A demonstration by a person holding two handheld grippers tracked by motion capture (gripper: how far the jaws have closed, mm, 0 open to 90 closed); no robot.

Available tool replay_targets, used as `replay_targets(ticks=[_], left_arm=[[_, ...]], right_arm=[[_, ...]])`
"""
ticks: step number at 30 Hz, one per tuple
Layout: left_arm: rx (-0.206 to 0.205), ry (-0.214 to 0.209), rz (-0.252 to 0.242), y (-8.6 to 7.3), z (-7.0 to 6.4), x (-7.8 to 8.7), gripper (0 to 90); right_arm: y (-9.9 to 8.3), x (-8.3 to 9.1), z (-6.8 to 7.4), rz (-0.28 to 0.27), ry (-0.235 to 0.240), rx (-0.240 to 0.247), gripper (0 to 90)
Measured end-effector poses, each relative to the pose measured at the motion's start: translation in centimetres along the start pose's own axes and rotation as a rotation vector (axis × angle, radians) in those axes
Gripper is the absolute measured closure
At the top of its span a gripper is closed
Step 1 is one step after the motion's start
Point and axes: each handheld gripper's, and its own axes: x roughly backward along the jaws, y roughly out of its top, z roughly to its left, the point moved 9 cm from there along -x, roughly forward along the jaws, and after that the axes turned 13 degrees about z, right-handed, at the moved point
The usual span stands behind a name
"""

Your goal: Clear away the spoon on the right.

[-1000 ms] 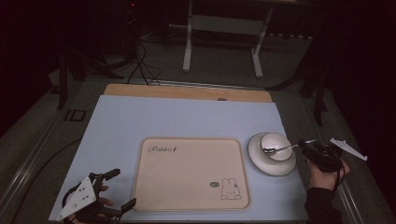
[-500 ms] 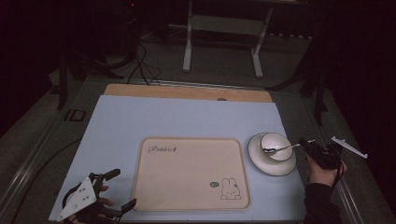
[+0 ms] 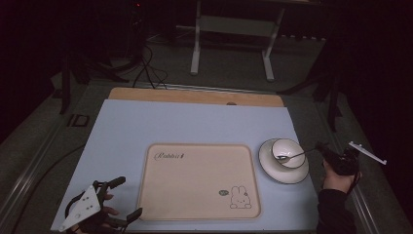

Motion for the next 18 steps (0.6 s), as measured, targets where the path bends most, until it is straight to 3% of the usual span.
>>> replay_targets(ticks=[11,18], left_arm=[[-0.001,-0.001,0.000,0.0,0.0,0.0,0.0],[-0.003,-0.001,-0.001,0.0,0.0,0.0,0.0]], right_arm=[[1.1,0.7,2.0,-0.011,0.099,0.010,89.3],[2.2,1.3,3.5,-0.014,0.094,0.067,89.7]])
